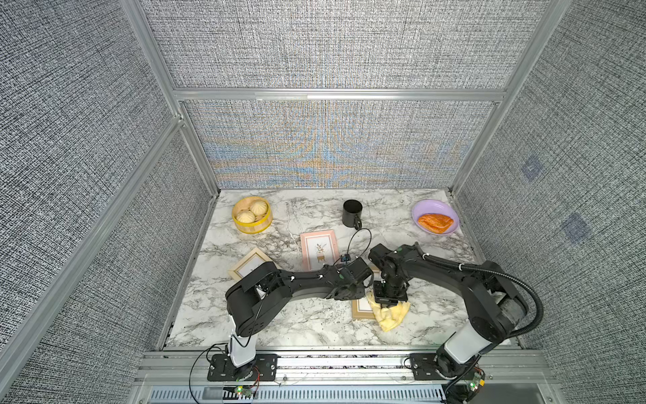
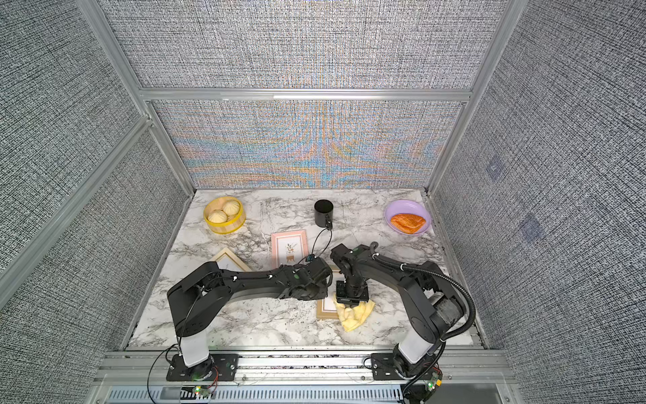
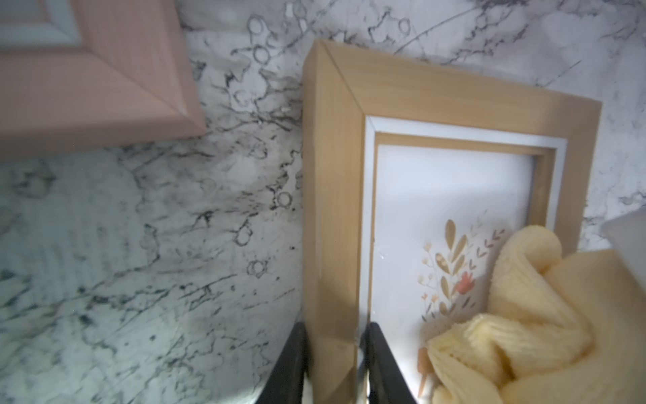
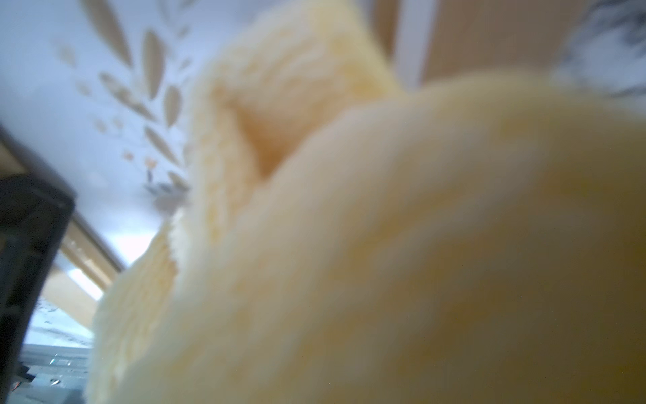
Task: Wipe the picture frame with a cloth
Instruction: Wipe the dirt from the picture frame.
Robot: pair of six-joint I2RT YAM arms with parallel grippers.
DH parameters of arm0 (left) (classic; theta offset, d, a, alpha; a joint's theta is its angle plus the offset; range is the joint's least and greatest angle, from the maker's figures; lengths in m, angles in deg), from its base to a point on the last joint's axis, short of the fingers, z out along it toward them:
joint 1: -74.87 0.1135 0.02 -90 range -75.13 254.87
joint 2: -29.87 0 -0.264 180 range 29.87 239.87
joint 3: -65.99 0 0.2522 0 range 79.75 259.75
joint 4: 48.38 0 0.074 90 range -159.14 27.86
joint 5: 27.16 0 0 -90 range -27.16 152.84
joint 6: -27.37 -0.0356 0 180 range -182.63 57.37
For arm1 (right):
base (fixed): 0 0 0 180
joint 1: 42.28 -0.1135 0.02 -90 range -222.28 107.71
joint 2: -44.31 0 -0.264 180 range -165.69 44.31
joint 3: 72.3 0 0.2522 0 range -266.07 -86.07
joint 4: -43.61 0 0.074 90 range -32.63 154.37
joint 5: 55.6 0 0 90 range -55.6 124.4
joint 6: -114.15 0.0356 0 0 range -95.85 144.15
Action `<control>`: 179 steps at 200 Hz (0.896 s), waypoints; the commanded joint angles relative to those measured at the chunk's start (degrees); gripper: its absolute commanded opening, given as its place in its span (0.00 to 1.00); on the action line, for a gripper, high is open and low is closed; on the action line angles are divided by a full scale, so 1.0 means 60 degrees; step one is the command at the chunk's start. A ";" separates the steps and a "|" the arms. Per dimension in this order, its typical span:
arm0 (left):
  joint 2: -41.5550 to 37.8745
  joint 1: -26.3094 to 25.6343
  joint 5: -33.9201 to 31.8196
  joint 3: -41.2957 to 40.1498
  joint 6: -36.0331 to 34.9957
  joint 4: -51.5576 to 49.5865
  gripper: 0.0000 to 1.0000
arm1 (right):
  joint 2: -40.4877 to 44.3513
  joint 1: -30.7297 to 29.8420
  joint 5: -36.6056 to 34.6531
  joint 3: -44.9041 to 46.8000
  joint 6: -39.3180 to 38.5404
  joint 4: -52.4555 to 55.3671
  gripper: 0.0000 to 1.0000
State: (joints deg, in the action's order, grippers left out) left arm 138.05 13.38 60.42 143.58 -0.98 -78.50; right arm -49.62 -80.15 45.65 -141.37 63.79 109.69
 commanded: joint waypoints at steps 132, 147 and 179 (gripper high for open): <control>0.0163 -0.0286 0.0043 -0.0409 0.0493 -0.0904 0.00 | 0.0339 0.0764 -0.0650 0.0282 0.1263 0.0226 0.00; 0.0163 -0.0293 0.0019 -0.0417 0.0514 -0.0906 0.00 | 0.0406 0.0970 -0.0657 0.0339 0.1096 0.0224 0.00; 0.0112 -0.0285 -0.0051 -0.0263 0.0425 -0.1005 0.00 | 0.0376 0.0979 -0.0313 0.0272 0.0818 0.0120 0.00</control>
State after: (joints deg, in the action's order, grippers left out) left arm 137.83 11.63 58.04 142.20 1.23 -76.73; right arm -47.35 -74.47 44.97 -139.47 71.24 107.74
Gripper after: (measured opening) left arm 0.260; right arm 0.074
